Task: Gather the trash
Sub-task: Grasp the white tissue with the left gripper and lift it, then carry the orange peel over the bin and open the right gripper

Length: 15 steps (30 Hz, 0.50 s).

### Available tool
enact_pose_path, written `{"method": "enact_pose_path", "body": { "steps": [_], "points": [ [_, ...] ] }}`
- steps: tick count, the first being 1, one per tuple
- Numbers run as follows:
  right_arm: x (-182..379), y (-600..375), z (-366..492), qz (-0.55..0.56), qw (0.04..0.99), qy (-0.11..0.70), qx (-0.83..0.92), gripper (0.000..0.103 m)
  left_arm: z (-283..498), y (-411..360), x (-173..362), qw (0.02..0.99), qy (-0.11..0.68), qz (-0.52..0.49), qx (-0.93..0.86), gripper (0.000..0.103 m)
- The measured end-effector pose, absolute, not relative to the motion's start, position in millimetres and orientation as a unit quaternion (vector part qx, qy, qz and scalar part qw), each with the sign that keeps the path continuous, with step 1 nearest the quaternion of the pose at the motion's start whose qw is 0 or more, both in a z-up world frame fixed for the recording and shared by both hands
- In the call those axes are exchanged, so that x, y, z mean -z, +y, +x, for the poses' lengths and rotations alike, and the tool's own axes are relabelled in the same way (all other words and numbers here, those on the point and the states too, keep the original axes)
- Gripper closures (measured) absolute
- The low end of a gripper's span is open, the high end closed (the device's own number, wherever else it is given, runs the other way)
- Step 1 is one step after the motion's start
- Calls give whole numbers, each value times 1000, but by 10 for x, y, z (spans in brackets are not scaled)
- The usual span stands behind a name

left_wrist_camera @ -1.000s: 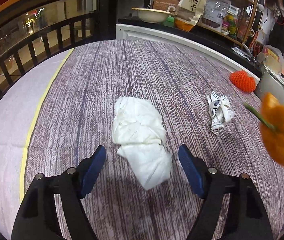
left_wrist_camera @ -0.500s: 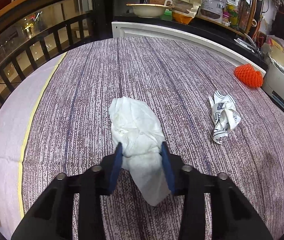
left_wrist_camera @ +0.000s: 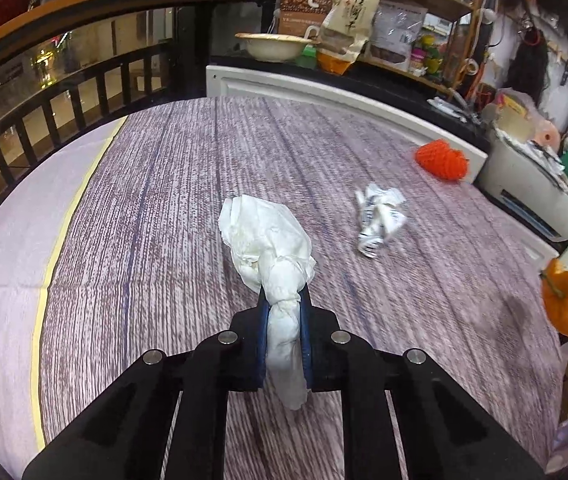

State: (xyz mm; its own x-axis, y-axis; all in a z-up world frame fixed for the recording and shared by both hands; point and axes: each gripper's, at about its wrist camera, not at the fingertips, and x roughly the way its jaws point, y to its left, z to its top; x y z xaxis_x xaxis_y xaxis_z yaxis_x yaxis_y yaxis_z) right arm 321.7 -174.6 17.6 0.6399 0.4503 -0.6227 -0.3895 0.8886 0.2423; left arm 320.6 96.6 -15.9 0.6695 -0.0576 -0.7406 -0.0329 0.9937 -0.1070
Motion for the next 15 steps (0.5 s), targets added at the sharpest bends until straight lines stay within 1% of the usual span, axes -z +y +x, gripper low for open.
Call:
{"method": "enact_pose_path", "body": {
  "steps": [6,15],
  "points": [
    [-74,-2060,3107,65,907,361,-209,88,2805,796,18,920,380,-77,53,90],
    [97,-2713,2899,106,911,370,-150,88,2484,270,-115,920,365,-71,122,90]
  ]
}}
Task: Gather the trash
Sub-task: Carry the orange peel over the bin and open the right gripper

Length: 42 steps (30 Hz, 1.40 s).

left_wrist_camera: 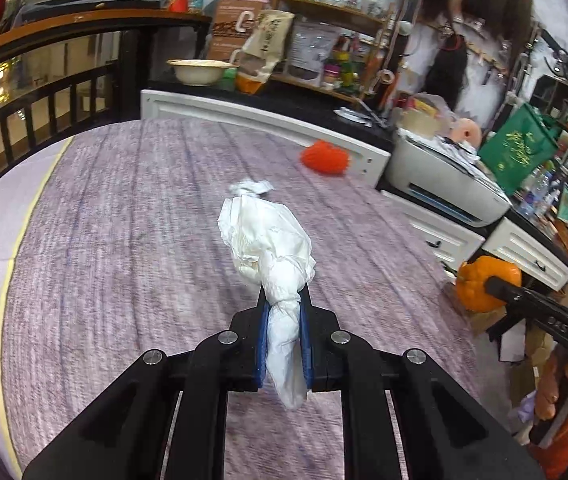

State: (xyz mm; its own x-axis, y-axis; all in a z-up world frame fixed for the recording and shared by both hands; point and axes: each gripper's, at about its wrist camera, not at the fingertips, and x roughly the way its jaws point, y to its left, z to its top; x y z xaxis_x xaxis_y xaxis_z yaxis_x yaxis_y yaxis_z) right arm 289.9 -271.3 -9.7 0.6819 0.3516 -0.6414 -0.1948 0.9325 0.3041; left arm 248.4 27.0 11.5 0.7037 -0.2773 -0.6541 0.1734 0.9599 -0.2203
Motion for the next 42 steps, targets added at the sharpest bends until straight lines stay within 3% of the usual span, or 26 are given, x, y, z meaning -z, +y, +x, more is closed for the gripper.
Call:
{"method": "enact_pose_path", "body": {
  "steps": [10,28,31,33,35,42],
  "points": [
    [457,-3598,2738,150,905,396,-48,88,2340,-606,-122,906,361,-50,214,90],
    [1902,-4126,3079,208,830,517,33,87,2278,-1560,29,875,386,-33,291,90],
    [2073,-4183,3106,216,817,534,37,80,2274,-1663,37,871,387,-26,300,90],
    [2140,-4214,3094,221,813,537,42,66,2272,-1723,37,869,388,-25,306,90],
    [2133,-4246,3054,221,817,531,49,44,2267,-1787,38,867,388,-23,311,90],
    [1880,-4415,2809,222,832,503,70,42,2247,-2080,117,853,399,-10,336,90]
  ]
}}
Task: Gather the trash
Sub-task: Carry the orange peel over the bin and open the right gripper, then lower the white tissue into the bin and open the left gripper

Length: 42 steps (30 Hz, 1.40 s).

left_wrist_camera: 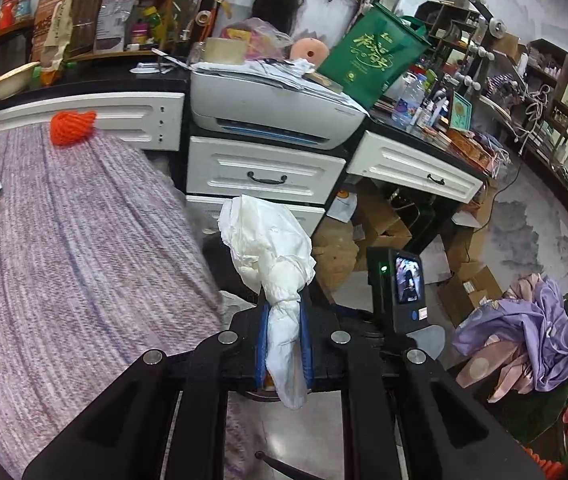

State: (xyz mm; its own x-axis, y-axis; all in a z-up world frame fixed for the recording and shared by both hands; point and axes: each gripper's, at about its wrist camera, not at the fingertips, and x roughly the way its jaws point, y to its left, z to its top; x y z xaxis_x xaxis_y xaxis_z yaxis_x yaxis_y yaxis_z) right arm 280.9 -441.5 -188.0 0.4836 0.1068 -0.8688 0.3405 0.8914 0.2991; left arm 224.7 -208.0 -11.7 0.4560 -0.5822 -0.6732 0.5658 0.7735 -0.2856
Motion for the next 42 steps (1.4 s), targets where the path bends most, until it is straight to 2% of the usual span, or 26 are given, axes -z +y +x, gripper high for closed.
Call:
{"method": "enact_pose_path", "body": {
  "steps": [10,25,27,29,31,33,35,37,42],
  "points": [
    [1505,-4969,2360,248,846,456,122,41,2313,-2559,449,827,436,21,355,90],
    [1464,-5321,2117,270,839,448,150,41,2405,-3023,928,807,472,97,342,89],
    [1465,-5322,2117,271,839,447,151,41,2411,-3028,959,809,472,102,336,82],
    [1466,-5331,2112,274,839,445,150,41,2409,-3033,973,808,474,101,335,66],
    [1477,-5344,2116,282,837,445,147,41,2386,-3013,956,813,468,99,332,37],
    [1488,-5348,2123,288,835,446,145,40,2366,-2998,917,819,459,93,332,21],
    [1500,-5358,2124,295,834,442,145,30,2347,-2989,873,820,454,86,337,16],
    [1501,-5361,2116,301,835,436,146,24,2320,-2984,815,818,452,82,345,13],
    [1468,-5371,2121,311,838,425,141,18,2233,-2883,630,824,435,70,357,10]
  ]
}}
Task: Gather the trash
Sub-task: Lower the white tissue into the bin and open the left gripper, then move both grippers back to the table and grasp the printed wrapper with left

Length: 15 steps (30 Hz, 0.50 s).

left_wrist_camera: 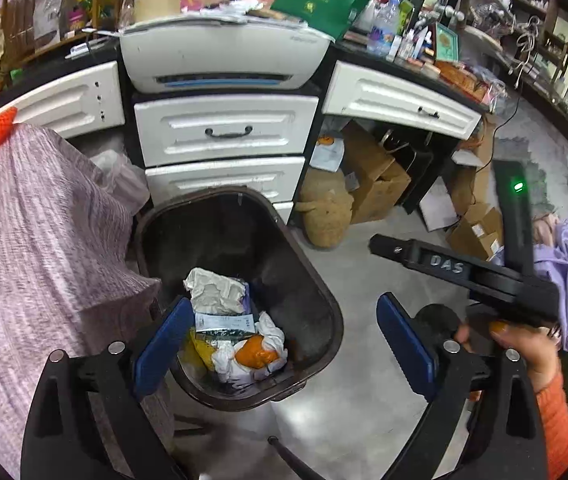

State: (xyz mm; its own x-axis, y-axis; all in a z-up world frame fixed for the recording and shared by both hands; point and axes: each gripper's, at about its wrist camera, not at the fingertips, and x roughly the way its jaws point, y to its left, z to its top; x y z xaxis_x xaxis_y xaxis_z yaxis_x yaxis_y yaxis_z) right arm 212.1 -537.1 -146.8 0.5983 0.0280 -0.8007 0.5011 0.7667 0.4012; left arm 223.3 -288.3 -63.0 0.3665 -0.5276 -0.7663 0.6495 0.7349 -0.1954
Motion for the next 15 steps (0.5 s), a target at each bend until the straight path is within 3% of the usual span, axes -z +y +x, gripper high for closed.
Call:
{"method": "enact_pose_path", "body": {
  "steps": [15],
  "points": [
    [1300,-5070,2345,313,851,413,89,13,2142,-2238,174,860,386,27,333,6]
  ]
}}
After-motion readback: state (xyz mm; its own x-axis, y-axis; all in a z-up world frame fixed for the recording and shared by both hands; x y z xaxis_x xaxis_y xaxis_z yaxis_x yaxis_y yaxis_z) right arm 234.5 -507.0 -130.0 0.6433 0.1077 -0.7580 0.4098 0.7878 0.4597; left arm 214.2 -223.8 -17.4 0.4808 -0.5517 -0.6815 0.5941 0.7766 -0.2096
